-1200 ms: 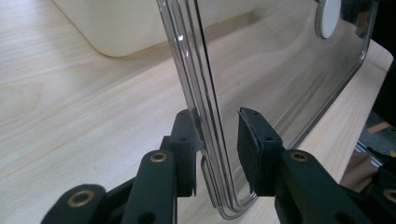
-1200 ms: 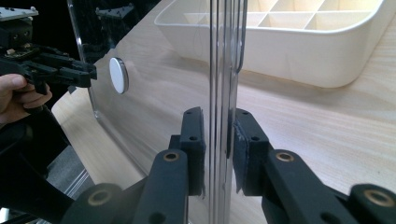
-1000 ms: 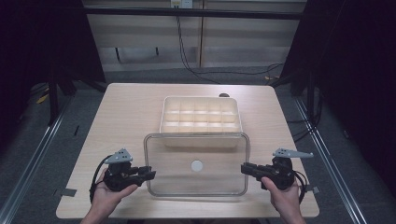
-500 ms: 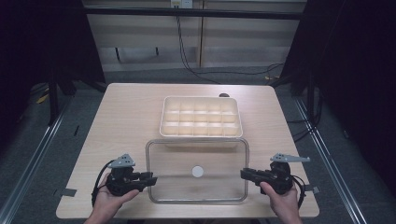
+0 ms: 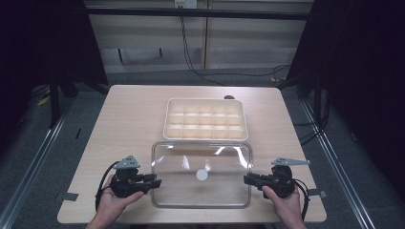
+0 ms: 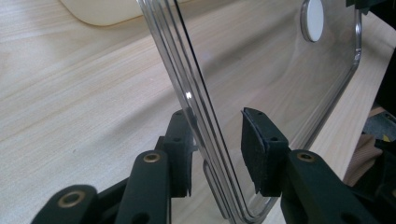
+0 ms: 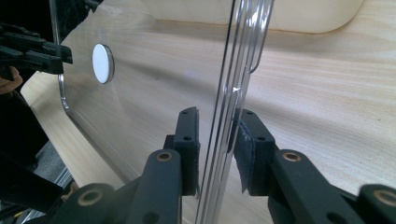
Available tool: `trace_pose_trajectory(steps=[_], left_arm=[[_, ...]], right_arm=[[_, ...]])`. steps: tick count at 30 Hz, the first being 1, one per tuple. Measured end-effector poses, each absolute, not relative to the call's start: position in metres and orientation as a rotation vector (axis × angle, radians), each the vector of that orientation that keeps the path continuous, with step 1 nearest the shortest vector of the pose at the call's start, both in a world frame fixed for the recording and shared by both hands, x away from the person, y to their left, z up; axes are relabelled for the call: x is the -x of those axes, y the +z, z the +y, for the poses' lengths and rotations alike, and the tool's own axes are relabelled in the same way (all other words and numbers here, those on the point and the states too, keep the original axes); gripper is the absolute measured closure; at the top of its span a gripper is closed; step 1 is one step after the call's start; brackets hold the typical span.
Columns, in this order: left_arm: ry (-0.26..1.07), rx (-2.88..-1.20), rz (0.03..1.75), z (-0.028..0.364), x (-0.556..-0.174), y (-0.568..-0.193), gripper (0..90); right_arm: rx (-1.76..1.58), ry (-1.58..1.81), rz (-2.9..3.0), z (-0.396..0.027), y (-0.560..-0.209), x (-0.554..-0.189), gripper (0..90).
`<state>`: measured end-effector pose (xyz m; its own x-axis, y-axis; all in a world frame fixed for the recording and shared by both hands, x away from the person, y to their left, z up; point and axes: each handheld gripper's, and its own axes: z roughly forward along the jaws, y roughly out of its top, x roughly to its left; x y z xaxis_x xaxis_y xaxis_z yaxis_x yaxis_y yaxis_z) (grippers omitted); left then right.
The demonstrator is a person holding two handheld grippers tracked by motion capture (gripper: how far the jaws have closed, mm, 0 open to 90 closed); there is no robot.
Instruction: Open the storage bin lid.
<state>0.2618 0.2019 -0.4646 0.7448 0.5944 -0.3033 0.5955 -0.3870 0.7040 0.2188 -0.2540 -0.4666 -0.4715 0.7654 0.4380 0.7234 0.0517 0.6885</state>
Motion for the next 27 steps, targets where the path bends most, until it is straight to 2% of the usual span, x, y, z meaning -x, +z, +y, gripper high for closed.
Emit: trace_pose_trajectory(steps=[27], left_arm=[[-0.019,-2.126,0.940,0.198,-0.273,-0.477,60.7]], right_arm=[[-1.656,1.318,2.257,-0.250,-0.482,-0.235,61.4]])
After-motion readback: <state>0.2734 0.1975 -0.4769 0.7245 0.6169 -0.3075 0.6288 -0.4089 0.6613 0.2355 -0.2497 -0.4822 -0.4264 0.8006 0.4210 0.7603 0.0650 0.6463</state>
